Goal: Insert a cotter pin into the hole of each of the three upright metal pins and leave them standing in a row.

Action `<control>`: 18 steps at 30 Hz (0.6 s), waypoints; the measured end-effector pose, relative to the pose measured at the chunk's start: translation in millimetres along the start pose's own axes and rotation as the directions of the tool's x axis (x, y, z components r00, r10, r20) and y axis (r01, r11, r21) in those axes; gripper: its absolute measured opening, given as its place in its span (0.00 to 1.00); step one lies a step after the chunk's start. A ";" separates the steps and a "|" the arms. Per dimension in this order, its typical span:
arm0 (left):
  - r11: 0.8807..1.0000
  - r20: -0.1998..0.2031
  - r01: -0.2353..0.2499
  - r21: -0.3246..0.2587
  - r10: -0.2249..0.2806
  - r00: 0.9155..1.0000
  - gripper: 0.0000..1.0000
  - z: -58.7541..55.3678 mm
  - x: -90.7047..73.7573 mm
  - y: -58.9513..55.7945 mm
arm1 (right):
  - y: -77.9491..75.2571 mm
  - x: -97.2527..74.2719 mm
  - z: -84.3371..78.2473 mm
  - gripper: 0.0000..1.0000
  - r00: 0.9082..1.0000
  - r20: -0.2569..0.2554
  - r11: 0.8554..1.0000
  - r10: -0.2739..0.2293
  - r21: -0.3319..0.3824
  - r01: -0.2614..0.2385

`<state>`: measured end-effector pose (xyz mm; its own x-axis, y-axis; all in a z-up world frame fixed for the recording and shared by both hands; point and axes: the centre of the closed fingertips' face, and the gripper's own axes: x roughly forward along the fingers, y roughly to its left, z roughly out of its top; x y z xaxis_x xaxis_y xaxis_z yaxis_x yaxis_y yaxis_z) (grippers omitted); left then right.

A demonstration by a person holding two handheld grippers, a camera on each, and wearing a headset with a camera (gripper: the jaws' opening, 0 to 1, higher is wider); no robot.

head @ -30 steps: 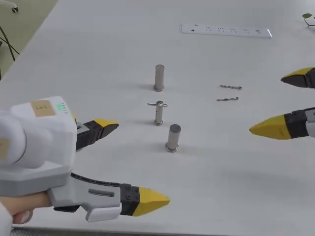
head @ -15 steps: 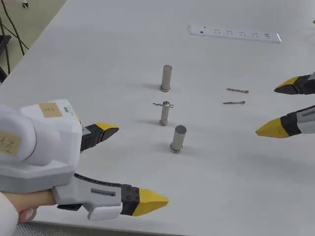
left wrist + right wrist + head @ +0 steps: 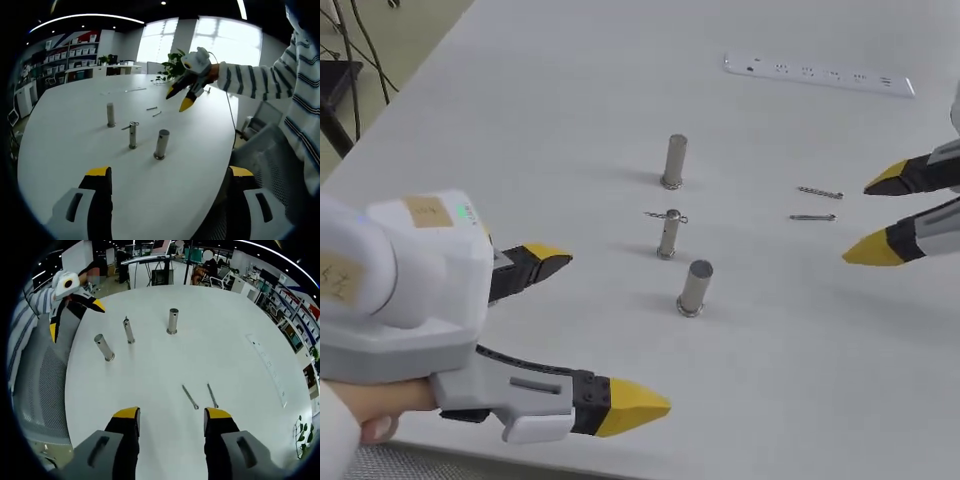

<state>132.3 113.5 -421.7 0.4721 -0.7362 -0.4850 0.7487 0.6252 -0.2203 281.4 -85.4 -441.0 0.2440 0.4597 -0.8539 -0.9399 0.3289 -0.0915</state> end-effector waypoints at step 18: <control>1.000 -0.051 -0.010 -0.009 0.010 0.999 0.90 -14.9 -0.7 3.7 | -29.4 35.7 -5.8 0.15 0.990 -0.139 0.987 0.010 -0.157 -0.032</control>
<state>127.8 120.1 -434.8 0.4551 -0.7158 -0.5297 0.7395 0.6352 -0.2230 316.4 -83.4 -471.7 0.1994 0.3441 -0.9175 -0.9730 0.1807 -0.1437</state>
